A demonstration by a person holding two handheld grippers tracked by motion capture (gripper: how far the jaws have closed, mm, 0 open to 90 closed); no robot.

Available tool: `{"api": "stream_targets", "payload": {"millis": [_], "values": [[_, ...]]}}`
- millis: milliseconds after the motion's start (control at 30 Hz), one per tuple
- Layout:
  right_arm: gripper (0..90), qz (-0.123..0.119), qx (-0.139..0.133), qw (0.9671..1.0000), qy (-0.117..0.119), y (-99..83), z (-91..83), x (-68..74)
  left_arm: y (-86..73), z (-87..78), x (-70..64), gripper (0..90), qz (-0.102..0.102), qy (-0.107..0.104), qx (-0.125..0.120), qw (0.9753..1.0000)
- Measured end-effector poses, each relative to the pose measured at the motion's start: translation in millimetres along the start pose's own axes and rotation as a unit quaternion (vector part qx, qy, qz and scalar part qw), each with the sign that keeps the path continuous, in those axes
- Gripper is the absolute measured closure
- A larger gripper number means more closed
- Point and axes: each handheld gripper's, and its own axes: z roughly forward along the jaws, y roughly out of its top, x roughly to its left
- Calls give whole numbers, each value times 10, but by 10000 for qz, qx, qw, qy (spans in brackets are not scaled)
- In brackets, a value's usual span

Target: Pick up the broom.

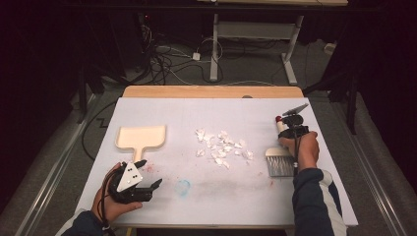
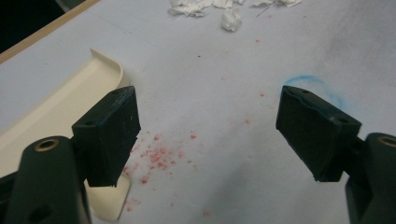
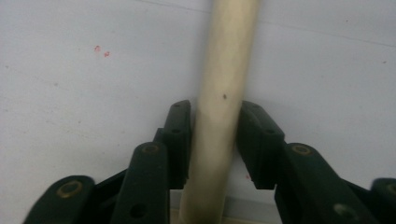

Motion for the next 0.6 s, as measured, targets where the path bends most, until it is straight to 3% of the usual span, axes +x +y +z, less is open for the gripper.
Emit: {"api": "stream_targets", "payload": {"millis": [167, 400, 600], "values": [[700, 275, -40, 9996, -23, -5, 1, 15, -3, -1, -13, 209, 5, -49, -8, 10000], [711, 208, -148, 9997, -4, -29, -9, 14, -6, 7, -19, 210, 23, -69, 32, 10000], [712, 101, -772, 9969, 120, -141, -62, -5, -7, -4, -17, 210, -4, -22, 40, 10000]]}}
